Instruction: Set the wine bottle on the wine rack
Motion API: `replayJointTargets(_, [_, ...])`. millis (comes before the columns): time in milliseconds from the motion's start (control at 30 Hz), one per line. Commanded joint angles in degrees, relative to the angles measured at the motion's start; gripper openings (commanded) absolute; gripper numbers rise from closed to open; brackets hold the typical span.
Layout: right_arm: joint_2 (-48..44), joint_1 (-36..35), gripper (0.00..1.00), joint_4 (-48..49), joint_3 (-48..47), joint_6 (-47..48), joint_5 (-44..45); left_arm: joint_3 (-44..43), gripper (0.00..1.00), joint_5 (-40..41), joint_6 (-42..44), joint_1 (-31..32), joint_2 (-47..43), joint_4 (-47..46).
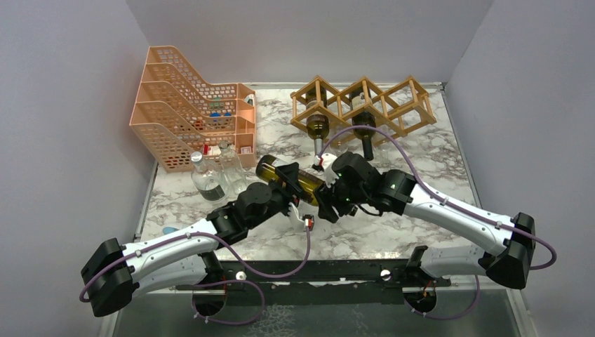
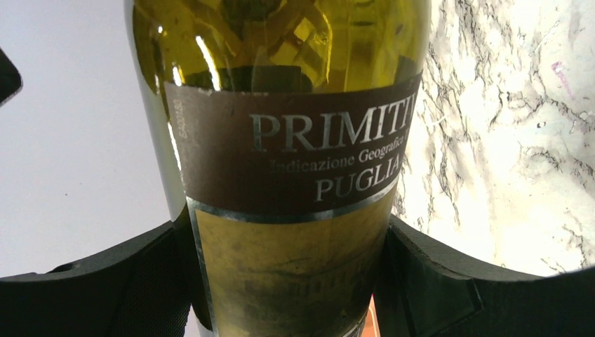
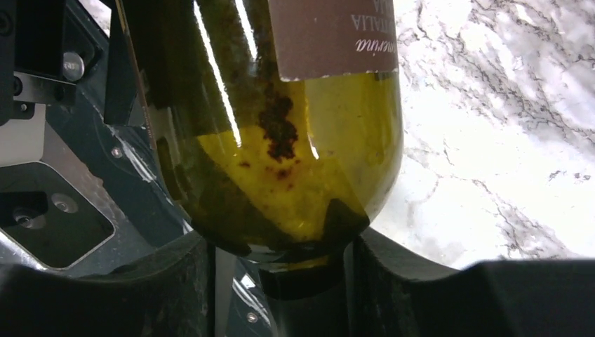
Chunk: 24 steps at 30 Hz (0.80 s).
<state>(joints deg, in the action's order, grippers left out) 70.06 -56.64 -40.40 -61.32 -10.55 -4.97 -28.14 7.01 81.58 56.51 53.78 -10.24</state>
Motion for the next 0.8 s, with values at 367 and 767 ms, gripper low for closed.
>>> replayJointTargets(367, [2.40,-0.10,0.01,1.82,-0.47,0.18,1.64,-1.74,0.00,-0.23,-3.01,0.18,-2.32,-5.51])
replayJointTargets(767, [0.65,1.70,0.01,4.88,-7.06,-1.92,17.29,-3.39,0.99,1.50,-7.12,0.14,-3.12,-2.43])
